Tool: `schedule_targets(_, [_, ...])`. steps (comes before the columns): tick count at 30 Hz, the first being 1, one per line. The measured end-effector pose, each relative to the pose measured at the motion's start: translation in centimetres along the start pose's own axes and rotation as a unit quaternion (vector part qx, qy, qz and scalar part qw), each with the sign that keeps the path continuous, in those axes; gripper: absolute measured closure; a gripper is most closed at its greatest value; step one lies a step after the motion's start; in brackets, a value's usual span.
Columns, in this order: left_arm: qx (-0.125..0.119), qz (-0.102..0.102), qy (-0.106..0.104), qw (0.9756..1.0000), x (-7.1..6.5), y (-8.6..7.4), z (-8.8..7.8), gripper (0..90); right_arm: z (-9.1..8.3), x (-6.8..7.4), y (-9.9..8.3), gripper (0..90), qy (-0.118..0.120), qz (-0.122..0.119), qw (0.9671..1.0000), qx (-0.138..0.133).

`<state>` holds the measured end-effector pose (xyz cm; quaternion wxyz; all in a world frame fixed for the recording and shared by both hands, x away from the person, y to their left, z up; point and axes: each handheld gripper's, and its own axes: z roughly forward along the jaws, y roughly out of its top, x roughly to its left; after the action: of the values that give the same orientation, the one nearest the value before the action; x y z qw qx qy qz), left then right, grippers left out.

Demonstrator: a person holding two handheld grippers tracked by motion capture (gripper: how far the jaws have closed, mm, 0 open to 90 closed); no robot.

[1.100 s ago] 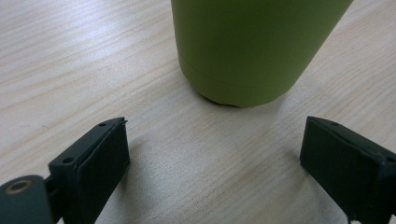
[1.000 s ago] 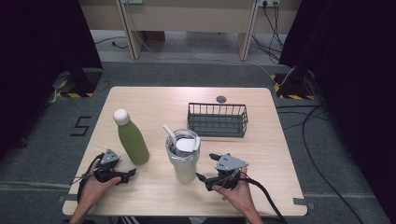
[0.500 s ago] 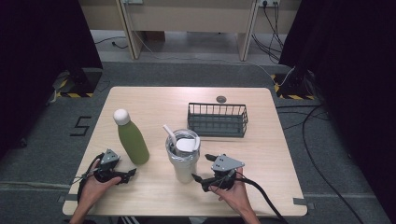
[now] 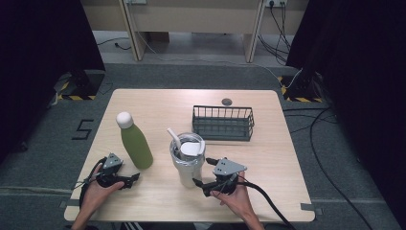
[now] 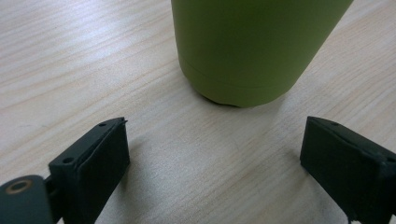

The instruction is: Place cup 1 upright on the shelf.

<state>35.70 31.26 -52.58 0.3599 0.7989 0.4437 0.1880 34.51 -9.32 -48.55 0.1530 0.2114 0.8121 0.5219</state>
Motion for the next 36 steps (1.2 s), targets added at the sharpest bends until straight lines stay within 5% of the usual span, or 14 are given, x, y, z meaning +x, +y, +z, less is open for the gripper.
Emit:
schedule_targets(15, [0.000,0.001,0.000,1.0000,0.0,0.0,0.0,7.4,2.1,0.4,-0.2,12.9,0.021,0.011,0.9995,-0.018])
schedule_targets(36, [0.000,0.001,0.000,1.0000,0.0,0.0,0.0,7.4,4.4,0.7,-0.4,8.6,0.012,0.013,0.9987,-0.048])
